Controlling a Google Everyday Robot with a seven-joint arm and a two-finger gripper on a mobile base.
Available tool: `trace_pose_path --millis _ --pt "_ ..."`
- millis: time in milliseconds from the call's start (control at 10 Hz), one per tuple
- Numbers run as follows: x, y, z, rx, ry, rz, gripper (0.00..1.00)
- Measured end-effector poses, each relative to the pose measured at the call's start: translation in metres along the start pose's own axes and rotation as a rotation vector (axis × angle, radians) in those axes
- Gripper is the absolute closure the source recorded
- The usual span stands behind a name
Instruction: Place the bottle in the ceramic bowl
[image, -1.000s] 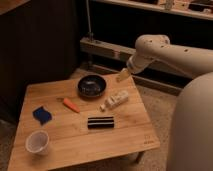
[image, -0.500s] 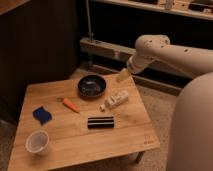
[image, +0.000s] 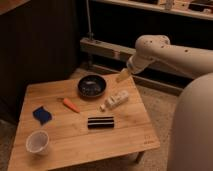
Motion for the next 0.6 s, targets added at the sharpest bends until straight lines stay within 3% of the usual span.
trace_pose_path --millis 100,400,600 --pt "-0.001 0.003 0.000 -0.011 -0.031 -0.066 0.20" --pt "0.005 0.008 -0.004 -0.074 -0.160 -0.428 0.20" --pt "0.013 0.014 -0.003 -0.123 -0.177 -0.677 0.20"
